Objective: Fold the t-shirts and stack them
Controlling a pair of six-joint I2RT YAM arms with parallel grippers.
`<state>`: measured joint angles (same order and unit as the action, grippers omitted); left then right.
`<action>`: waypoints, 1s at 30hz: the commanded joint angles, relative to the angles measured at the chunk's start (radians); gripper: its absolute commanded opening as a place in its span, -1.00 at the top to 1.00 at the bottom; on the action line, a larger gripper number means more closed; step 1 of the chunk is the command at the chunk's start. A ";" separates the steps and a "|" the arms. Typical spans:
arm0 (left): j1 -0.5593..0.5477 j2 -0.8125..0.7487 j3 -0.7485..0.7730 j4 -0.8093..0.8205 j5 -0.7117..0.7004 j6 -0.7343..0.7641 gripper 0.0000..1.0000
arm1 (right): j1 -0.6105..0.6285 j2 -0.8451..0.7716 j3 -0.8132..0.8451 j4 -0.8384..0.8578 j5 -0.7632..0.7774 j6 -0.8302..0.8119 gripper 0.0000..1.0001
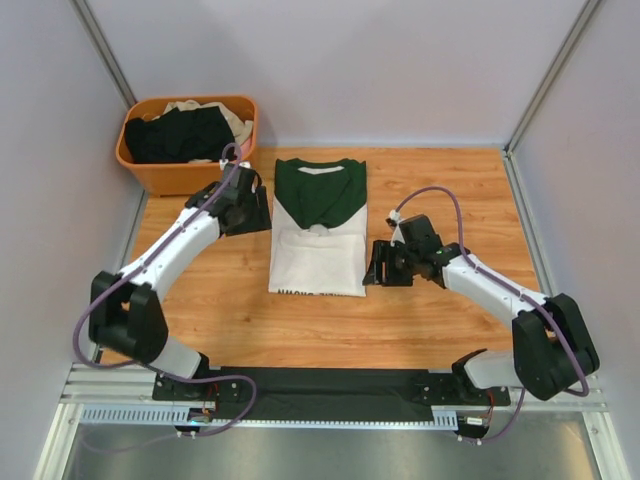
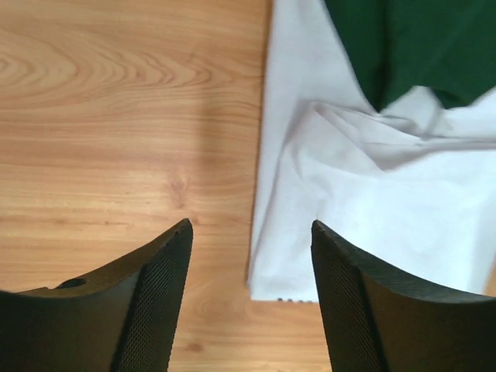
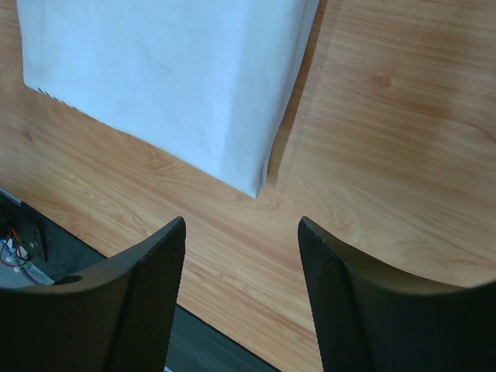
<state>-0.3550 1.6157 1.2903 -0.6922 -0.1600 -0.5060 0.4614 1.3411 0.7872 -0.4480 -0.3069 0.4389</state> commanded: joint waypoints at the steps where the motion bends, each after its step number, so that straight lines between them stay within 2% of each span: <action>1: -0.002 -0.184 -0.141 0.095 0.075 -0.003 -0.42 | -0.004 0.013 -0.032 0.109 -0.049 0.043 -0.25; 6: -0.004 -0.328 -0.439 0.267 0.247 -0.078 -0.43 | -0.004 0.056 -0.072 0.212 -0.126 0.093 -0.32; 8: -0.009 -0.347 -0.546 0.347 0.330 -0.103 -0.37 | -0.004 0.078 -0.078 0.245 -0.149 0.115 -0.31; 13: -0.019 -0.352 -0.683 0.436 0.382 -0.135 -0.36 | -0.004 0.136 -0.094 0.290 -0.173 0.152 -0.25; 19: -0.021 -0.326 -0.729 0.511 0.431 -0.170 -0.36 | -0.004 0.193 -0.126 0.318 -0.169 0.173 -0.13; 25: -0.022 -0.304 -0.750 0.556 0.418 -0.193 -0.35 | -0.006 0.234 -0.152 0.354 -0.163 0.181 -0.02; 28: -0.022 -0.284 -0.747 0.562 0.406 -0.200 -0.28 | -0.004 0.257 -0.158 0.371 -0.164 0.181 0.09; 30: -0.022 -0.270 -0.749 0.566 0.401 -0.206 -0.16 | -0.004 0.266 -0.164 0.382 -0.166 0.182 0.17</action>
<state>-0.3729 1.3251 0.5442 -0.1684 0.2527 -0.6979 0.4568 1.5700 0.6537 -0.0902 -0.5087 0.6281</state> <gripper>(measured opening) 0.595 0.430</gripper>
